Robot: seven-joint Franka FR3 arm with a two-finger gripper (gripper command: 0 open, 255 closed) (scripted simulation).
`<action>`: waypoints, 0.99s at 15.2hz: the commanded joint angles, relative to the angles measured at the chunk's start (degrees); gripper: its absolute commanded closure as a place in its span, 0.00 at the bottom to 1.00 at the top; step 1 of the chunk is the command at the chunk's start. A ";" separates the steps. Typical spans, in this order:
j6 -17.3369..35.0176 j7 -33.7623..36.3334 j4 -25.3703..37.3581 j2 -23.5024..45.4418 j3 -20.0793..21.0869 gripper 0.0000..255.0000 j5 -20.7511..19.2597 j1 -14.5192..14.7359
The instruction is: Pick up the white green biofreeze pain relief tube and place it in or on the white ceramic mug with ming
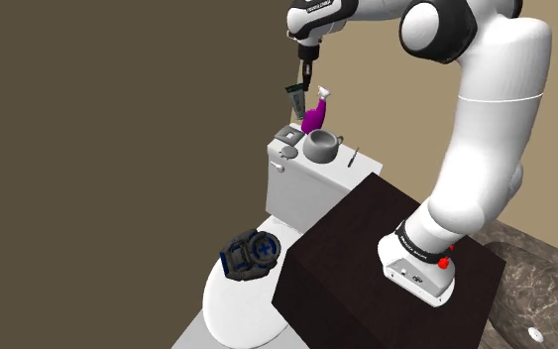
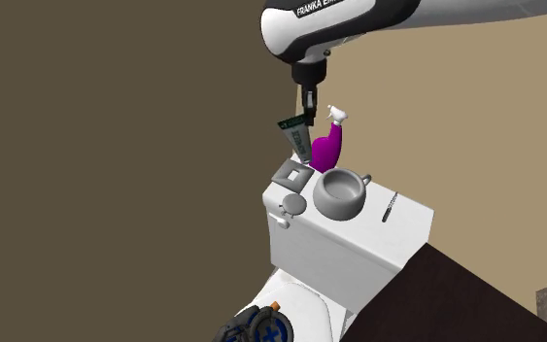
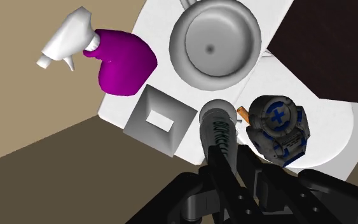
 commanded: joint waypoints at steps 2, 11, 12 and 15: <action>0.99 -2.39 -5.57 -4.81 -1.10 1.00 -0.70 -1.29; 1.33 -10.23 -16.39 -16.23 -4.97 1.00 -3.10 -5.76; 1.20 -11.16 -17.21 -17.31 -5.46 1.00 -3.39 -6.29; 2.44 -12.33 -19.07 -18.06 -6.07 1.00 -3.63 -7.00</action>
